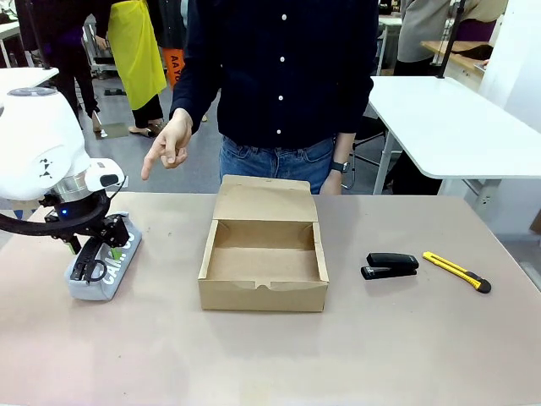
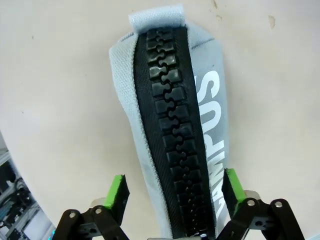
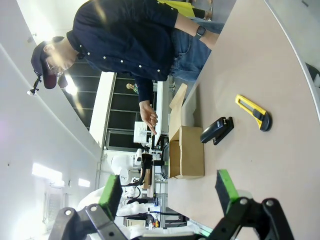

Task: Pack the items into the box.
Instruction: Pick up the item specified by the human and place it in the Mailer Box.

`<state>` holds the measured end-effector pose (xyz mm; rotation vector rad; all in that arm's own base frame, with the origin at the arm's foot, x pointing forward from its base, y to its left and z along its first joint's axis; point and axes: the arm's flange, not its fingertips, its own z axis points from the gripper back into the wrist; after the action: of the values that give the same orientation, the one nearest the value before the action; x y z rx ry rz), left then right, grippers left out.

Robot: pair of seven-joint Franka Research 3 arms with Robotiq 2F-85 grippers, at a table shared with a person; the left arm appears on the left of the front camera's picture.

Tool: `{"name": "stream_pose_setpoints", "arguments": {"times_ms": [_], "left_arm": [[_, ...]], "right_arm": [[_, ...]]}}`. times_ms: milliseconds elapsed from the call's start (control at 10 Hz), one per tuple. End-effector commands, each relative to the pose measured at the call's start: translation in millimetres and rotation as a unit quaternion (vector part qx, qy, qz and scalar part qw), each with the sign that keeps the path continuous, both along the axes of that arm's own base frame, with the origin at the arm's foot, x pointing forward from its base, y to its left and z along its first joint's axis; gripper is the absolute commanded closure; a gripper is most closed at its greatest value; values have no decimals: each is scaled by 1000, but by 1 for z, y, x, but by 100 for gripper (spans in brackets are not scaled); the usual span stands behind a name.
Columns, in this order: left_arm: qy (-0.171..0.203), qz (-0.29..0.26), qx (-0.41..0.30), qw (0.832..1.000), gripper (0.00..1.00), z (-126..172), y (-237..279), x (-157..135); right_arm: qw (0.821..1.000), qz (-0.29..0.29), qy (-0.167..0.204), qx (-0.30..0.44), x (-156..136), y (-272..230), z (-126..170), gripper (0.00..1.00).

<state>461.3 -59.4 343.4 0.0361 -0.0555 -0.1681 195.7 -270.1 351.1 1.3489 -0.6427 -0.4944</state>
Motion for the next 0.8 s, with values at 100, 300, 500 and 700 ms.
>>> {"name": "stream_pose_setpoints", "arguments": {"times_ms": [100, 300, 500, 700], "left_arm": [[-13, 11, 7, 1000, 100, 1, 0, 2], [-13, 15, 2, 1000, 100, 2, 2, 1], [-14, 21, -4, 1000, 100, 3, 4, 0], [-17, 27, -8, 999, 100, 6, 6, -1]], "right_arm": [[1000, -4, -17, -3, 2, 1, 1, 0], [1000, -4, -17, -3, 2, 1, 1, 0], [1000, -4, -17, -3, 2, 1, 1, 0], [1000, -4, -17, -3, 2, 1, 1, 0]]}}
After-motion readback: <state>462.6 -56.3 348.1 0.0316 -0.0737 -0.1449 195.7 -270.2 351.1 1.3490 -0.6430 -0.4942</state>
